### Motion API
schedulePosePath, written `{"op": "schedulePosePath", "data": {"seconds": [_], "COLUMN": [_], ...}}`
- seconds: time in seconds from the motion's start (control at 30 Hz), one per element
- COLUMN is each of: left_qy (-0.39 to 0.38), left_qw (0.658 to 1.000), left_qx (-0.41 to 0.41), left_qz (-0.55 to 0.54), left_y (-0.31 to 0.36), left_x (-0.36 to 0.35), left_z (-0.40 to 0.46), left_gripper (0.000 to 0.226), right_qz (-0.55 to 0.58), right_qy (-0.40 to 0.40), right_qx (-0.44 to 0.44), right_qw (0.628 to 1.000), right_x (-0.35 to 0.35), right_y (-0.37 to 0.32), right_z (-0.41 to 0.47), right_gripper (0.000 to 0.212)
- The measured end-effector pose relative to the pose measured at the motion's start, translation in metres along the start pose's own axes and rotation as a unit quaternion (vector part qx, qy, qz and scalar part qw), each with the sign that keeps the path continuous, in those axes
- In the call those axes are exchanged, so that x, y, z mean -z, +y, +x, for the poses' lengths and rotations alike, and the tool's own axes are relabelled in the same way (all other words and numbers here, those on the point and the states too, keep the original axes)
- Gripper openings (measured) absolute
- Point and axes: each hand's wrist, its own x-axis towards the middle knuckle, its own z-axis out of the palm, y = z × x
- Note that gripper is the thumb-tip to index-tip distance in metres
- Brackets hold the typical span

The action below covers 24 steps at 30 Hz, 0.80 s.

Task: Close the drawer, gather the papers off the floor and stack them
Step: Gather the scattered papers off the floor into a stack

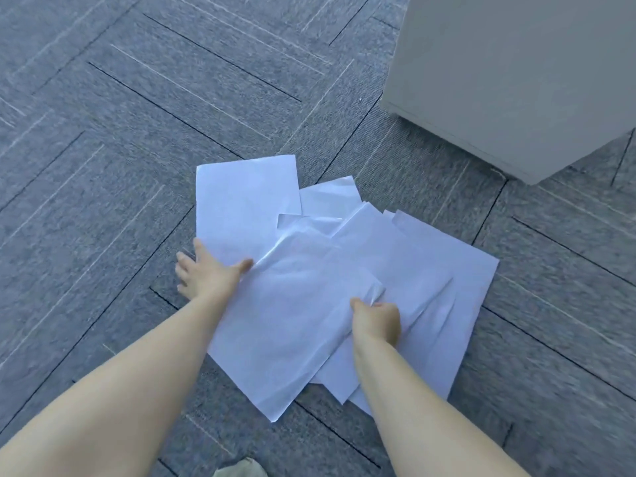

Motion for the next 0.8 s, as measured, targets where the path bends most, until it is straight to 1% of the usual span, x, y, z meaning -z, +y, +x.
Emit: {"op": "schedulePosePath", "data": {"seconds": [0.03, 0.1, 0.2, 0.27, 0.3, 0.33, 0.37, 0.43, 0.5, 0.53, 0.6, 0.63, 0.67, 0.73, 0.77, 0.8], "left_qy": [0.006, 0.029, 0.048, 0.022, -0.001, -0.017, -0.019, -0.005, -0.016, -0.034, -0.058, -0.063, -0.073, -0.096, -0.1, -0.094], "left_qw": [1.0, 0.999, 0.997, 0.993, 0.989, 0.985, 0.985, 0.992, 0.996, 0.995, 0.981, 0.972, 0.967, 0.969, 0.971, 0.972], "left_qx": [0.023, 0.033, 0.034, 0.02, 0.005, -0.012, -0.026, -0.038, -0.059, -0.086, -0.182, -0.225, -0.243, -0.214, -0.2, -0.204], "left_qz": [-0.015, -0.016, -0.048, -0.114, -0.151, -0.172, -0.168, -0.123, -0.07, -0.037, 0.025, 0.025, 0.001, -0.074, -0.085, -0.066], "left_y": [0.005, 0.012, 0.013, 0.012, 0.012, 0.013, 0.014, 0.017, 0.023, 0.025, 0.032, 0.037, 0.042, 0.051, 0.054, 0.056], "left_x": [-0.001, -0.002, 0.002, 0.005, 0.005, 0.004, 0.003, 0.003, 0.006, 0.006, 0.002, -0.002, -0.004, -0.005, -0.005, -0.005], "left_z": [0.008, 0.017, 0.025, 0.03, 0.028, 0.026, 0.022, 0.016, 0.015, 0.015, 0.013, 0.012, 0.011, 0.01, 0.01, 0.009], "left_gripper": [0.115, 0.111, 0.096, 0.081, 0.073, 0.066, 0.062, 0.054, 0.048, 0.047, 0.046, 0.045, 0.045, 0.05, 0.058, 0.065], "right_qz": [-0.018, -0.047, -0.042, -0.054, -0.076, -0.105, -0.126, -0.12, -0.091, -0.08, -0.063, -0.061, -0.066, -0.08, -0.087, -0.094], "right_qy": [-0.003, 0.004, 0.069, 0.114, 0.126, 0.127, 0.127, 0.147, 0.176, 0.186, 0.187, 0.18, 0.171, 0.156, 0.152, 0.154], "right_qx": [0.019, 0.05, 0.066, 0.072, 0.067, 0.049, 0.029, -0.005, -0.035, -0.044, -0.056, -0.058, -0.054, -0.042, -0.038, -0.038], "right_qw": [1.0, 0.998, 0.995, 0.989, 0.987, 0.985, 0.983, 0.982, 0.98, 0.978, 0.979, 0.98, 0.981, 0.984, 0.984, 0.983], "right_x": [-0.007, -0.01, 0.017, 0.044, 0.055, 0.064, 0.071, 0.078, 0.076, 0.074, 0.069, 0.067, 0.065, 0.065, 0.066, 0.067], "right_y": [-0.005, -0.013, -0.013, -0.007, -0.004, -0.002, 0.001, 0.006, 0.005, 0.003, -0.001, -0.002, -0.004, -0.007, -0.007, -0.006], "right_z": [0.005, 0.013, 0.028, 0.035, 0.039, 0.041, 0.044, 0.047, 0.047, 0.047, 0.045, 0.046, 0.047, 0.048, 0.049, 0.049], "right_gripper": [0.023, 0.017, 0.016, 0.017, 0.025, 0.038, 0.054, 0.08, 0.093, 0.094, 0.094, 0.093, 0.091, 0.085, 0.084, 0.086]}}
